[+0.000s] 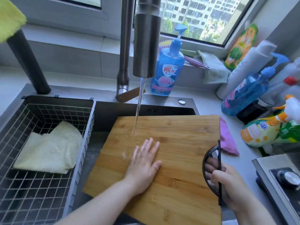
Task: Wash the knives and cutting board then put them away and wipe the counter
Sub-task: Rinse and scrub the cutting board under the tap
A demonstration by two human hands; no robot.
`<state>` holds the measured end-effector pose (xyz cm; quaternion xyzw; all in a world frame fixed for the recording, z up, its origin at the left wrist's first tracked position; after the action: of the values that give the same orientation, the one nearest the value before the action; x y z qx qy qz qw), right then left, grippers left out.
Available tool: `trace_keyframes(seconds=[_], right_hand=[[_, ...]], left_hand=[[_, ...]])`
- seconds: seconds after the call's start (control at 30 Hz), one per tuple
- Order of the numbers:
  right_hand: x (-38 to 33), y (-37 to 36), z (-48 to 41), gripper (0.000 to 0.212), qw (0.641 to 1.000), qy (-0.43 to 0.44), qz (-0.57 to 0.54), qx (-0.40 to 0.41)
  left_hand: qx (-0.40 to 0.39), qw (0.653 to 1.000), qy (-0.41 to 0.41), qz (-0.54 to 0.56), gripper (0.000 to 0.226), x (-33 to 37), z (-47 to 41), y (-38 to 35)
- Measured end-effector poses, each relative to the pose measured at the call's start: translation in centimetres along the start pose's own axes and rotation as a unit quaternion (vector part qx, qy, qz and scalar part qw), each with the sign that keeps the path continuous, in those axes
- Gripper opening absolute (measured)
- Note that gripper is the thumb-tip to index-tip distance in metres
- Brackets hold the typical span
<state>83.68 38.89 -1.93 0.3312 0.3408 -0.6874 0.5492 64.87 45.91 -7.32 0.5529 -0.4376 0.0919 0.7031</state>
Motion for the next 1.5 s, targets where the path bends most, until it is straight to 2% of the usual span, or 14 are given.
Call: trace_keyframes(seconds=[0.1,0.23,0.3,0.37,0.47,0.5,0.63,0.77,0.93,1.17,1.27,1.33,1.43,1.5], right_hand=[[0.1,0.0,-0.3,0.070,1.000,-0.003,-0.002,0.000],[0.6,0.2,-0.5,0.067,1.000,-0.006,-0.012,-0.002],[0.8,0.4,-0.5,0.070,1.000,-0.004,-0.019,0.000],[0.7,0.3,-0.5,0.061,1.000,-0.001,-0.019,-0.004],[0.3,-0.1,-0.4,0.060,1.000,0.013,0.000,0.008],[0.3,0.0,-0.4,0.063,1.000,0.019,0.011,0.019],[0.1,-0.3,-0.2,0.055,0.999,0.027,0.033,0.032],[0.3,-0.1,-0.1,0.052,0.999,0.022,0.028,0.037],[0.1,0.5,0.5,0.051,0.998,0.027,0.002,0.051],[-0.9,2.8,1.6,0.040,0.998,0.033,-0.001,0.052],[-1.1,3.6,1.4,0.023,0.998,0.021,-0.015,0.057],[-1.3,4.0,1.4,0.040,0.997,0.023,-0.018,0.075],[-2.2,4.6,1.3,0.042,0.990,0.015,-0.047,0.134],[-2.5,5.8,1.4,0.031,0.989,0.030,-0.043,0.139]], left_hand=[[-0.018,1.000,0.011,0.005,0.052,-0.9,0.1,-0.7],[-0.005,0.975,0.219,0.031,0.060,-5.2,1.2,-0.2],[-0.042,0.985,0.168,0.021,0.057,-3.2,2.2,-1.0],[-0.082,0.996,0.046,0.004,0.059,0.8,3.2,-2.0],[-0.049,0.999,-0.020,-0.009,0.066,1.5,3.1,-2.6],[-0.032,0.999,0.004,0.002,0.063,0.0,2.7,-2.5],[0.013,0.970,0.239,0.028,0.055,-7.5,1.9,-1.2],[0.018,0.951,0.303,0.064,0.062,-10.5,1.6,0.2],[0.062,0.888,0.412,0.192,0.059,-12.1,1.8,1.2],[-0.008,0.862,0.414,0.294,0.056,-11.1,0.9,1.4],[0.028,0.874,0.401,0.273,0.049,-10.5,0.8,2.4],[0.060,0.875,0.406,0.257,0.050,-10.0,0.7,3.5],[0.076,0.878,0.395,0.258,0.054,-9.3,0.5,5.3],[0.091,0.880,0.372,0.282,0.049,-8.6,0.5,6.6]])
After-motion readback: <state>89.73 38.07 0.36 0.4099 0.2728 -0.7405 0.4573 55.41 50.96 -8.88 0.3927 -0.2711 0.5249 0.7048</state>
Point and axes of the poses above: each hand's wrist, its own z-axis away from the middle knuckle, its own y-axis out of the back of the hand, x = y × z, the point moved 4 cm from there along -z, towards the middle knuckle, and after that the axes turned 6 degrees about -y, right-handed, at the moved point
